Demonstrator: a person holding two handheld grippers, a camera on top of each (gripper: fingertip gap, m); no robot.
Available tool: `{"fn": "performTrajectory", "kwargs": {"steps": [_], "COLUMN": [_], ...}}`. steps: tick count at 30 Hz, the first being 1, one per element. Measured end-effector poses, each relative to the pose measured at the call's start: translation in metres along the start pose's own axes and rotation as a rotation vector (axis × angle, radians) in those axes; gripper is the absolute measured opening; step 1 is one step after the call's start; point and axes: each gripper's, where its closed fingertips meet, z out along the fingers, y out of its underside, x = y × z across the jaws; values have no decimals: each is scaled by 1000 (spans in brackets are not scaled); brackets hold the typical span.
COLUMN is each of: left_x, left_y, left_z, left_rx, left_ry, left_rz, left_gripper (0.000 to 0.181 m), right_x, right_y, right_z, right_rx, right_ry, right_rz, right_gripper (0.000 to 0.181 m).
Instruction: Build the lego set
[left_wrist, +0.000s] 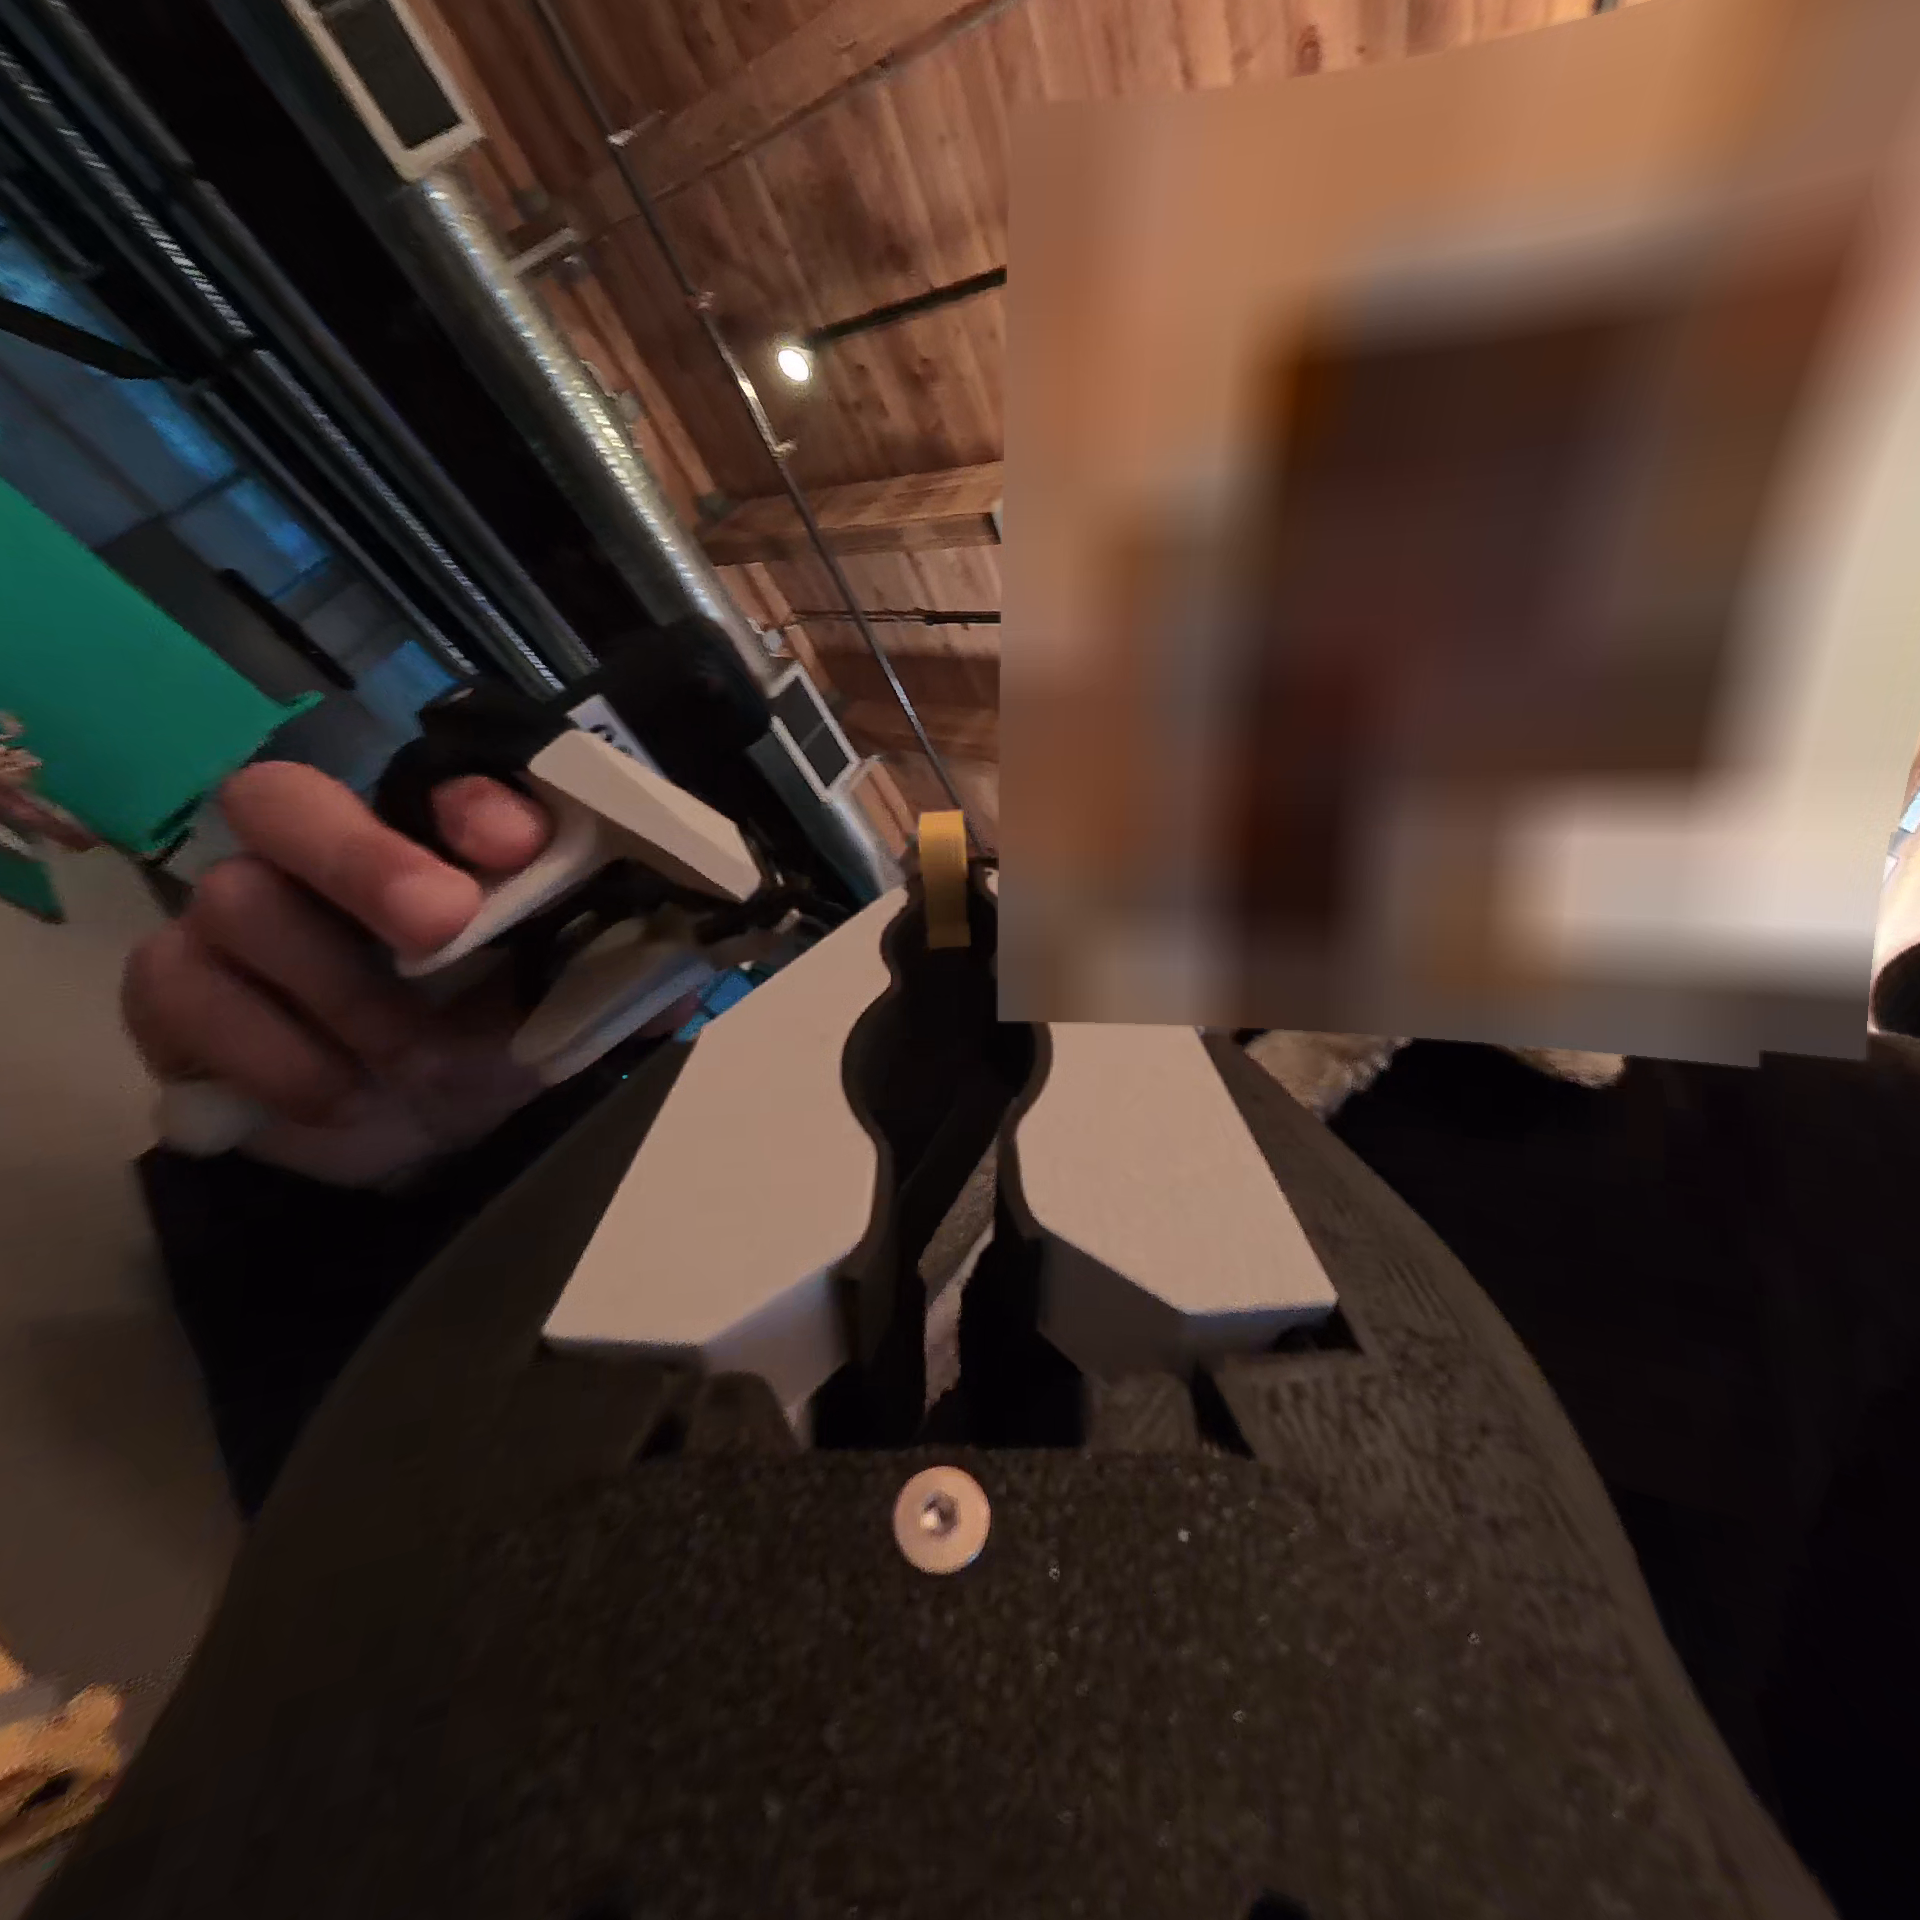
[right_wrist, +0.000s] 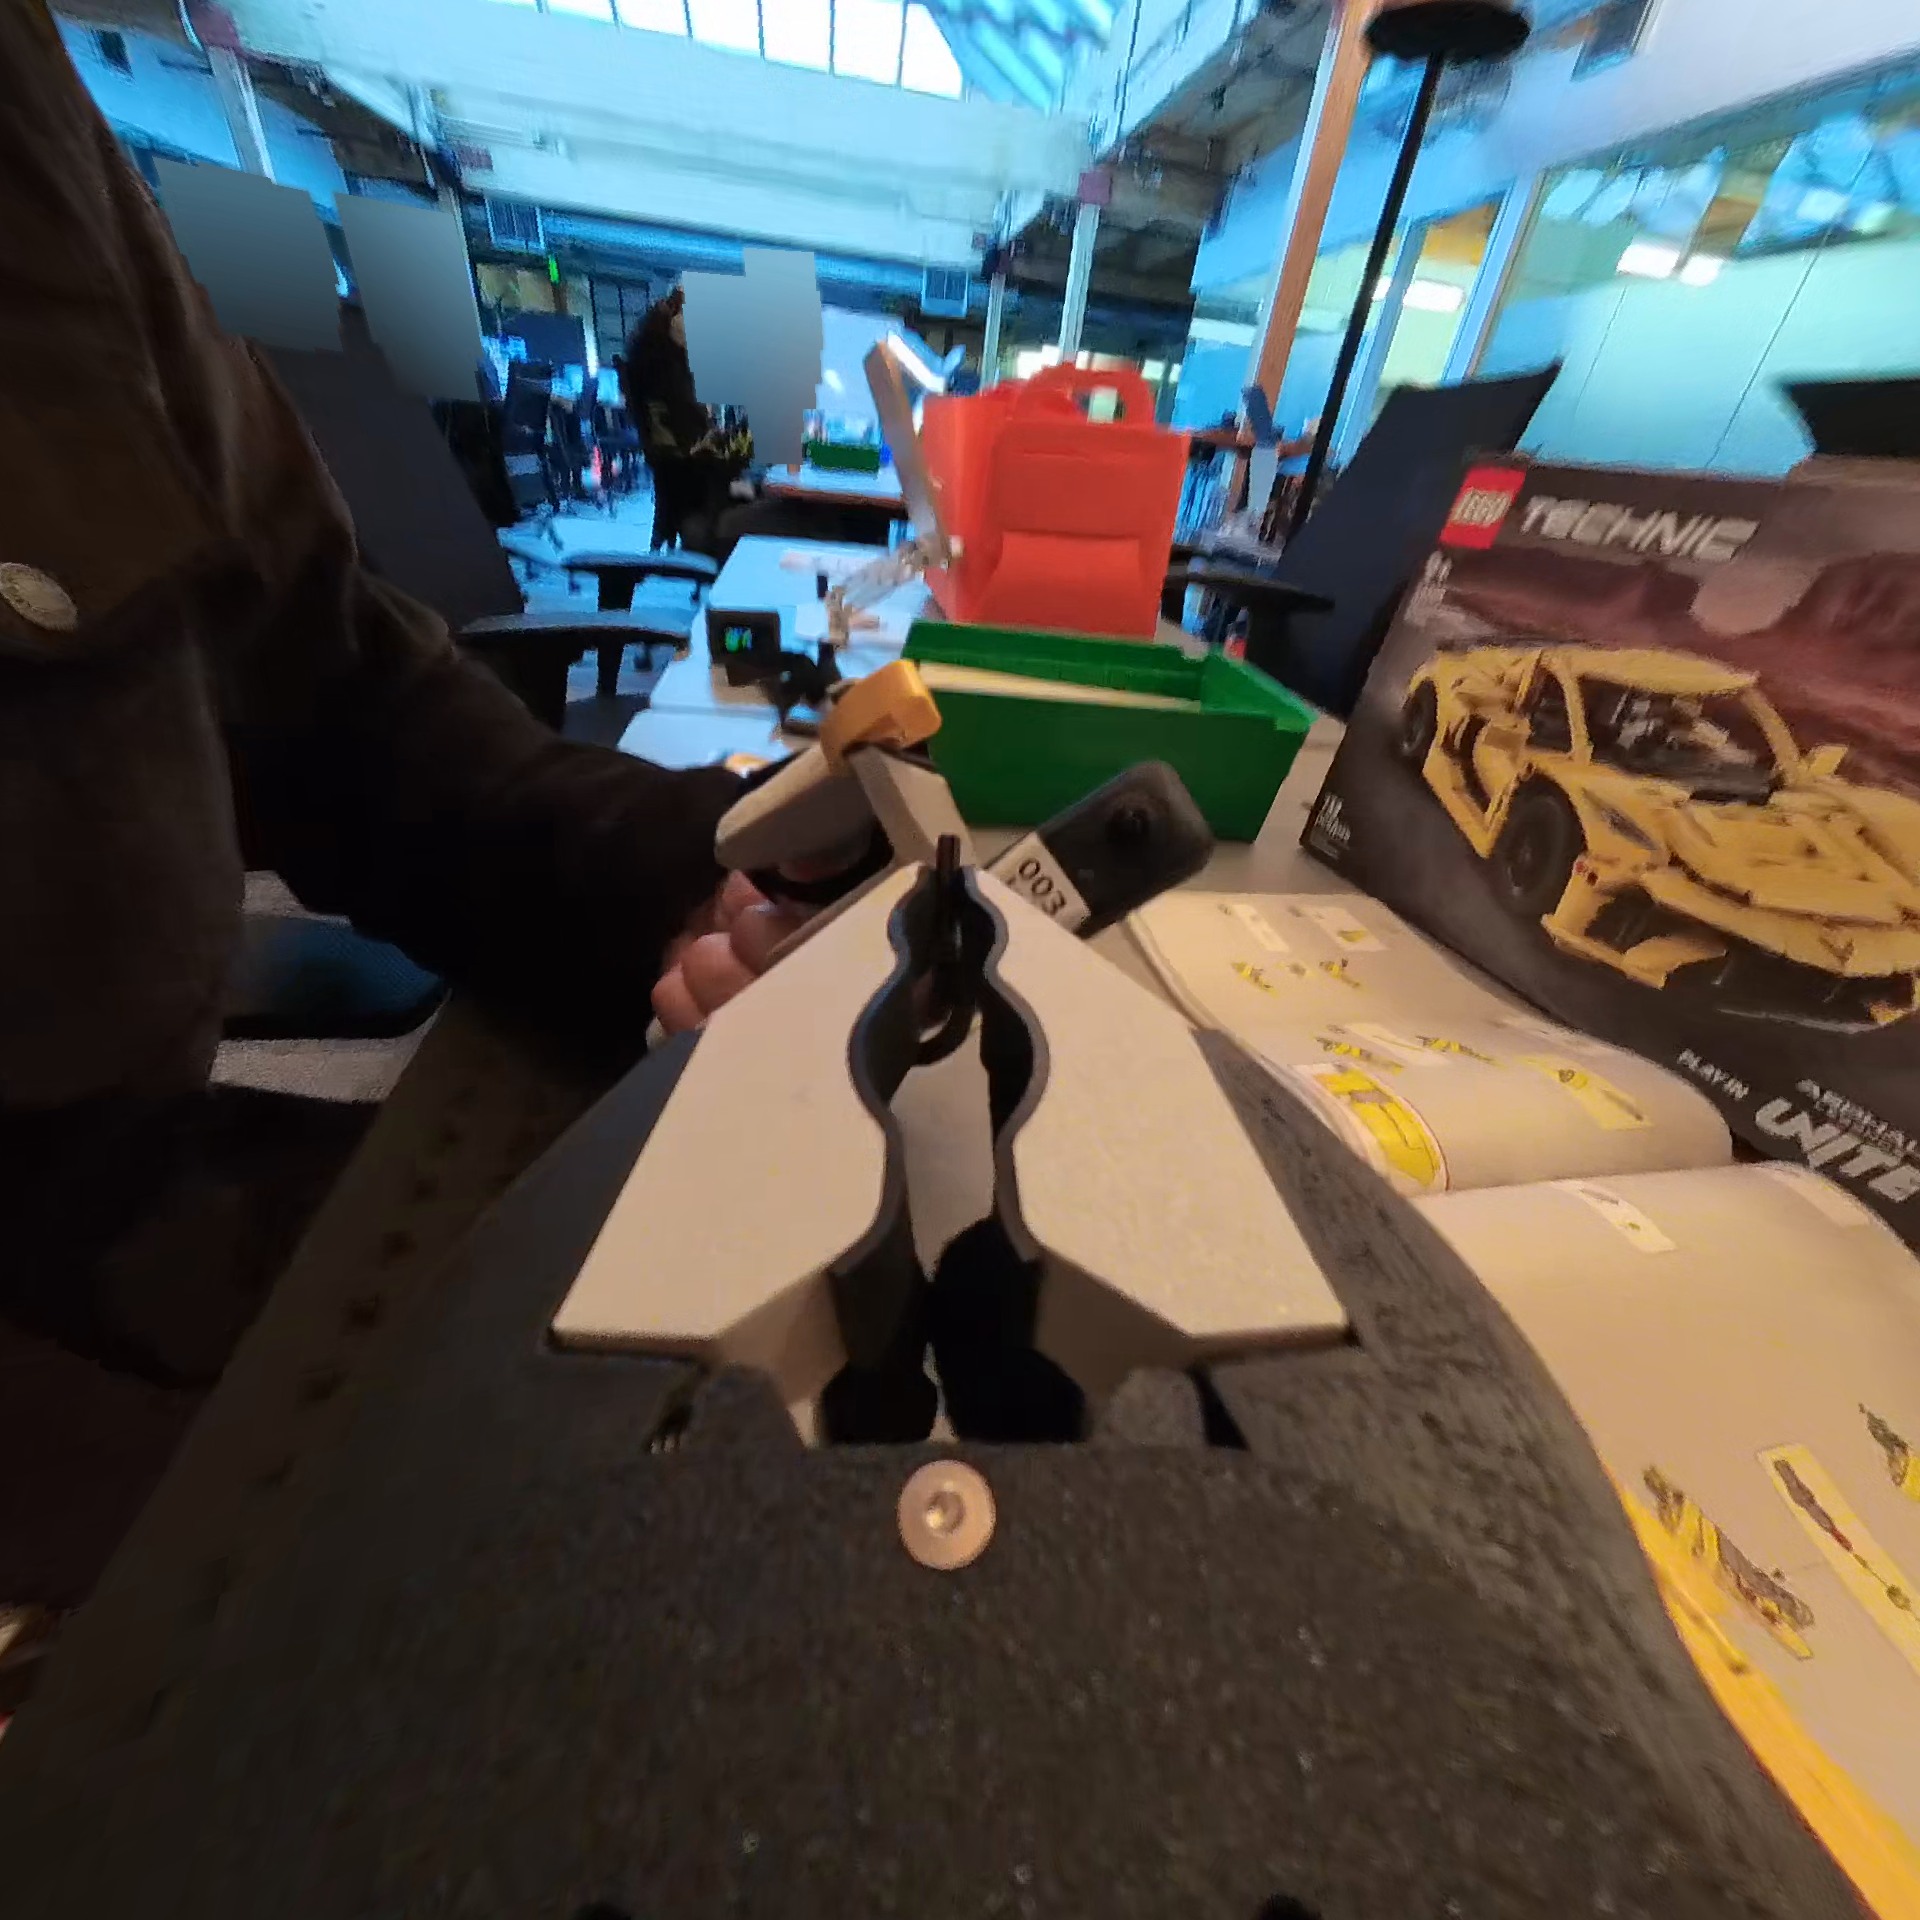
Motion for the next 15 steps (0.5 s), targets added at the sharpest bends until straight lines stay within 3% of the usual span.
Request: {"fn": "performTrajectory", "kwargs": {"steps": [7, 15], "left_x": [29, 29], "left_y": [9, 12], "left_z": [8, 8], "left_rx": [-25, -24], "left_ry": [185, 234], "left_rz": [-13, -66], "left_gripper": [7, 7], "right_x": [-27, -28], "right_y": [-29, -36], "right_z": [8, 16], "right_rx": [84, 0], "right_ry": [-27, 32], "right_rz": [-186, -341], "right_gripper": [2, 3]}}
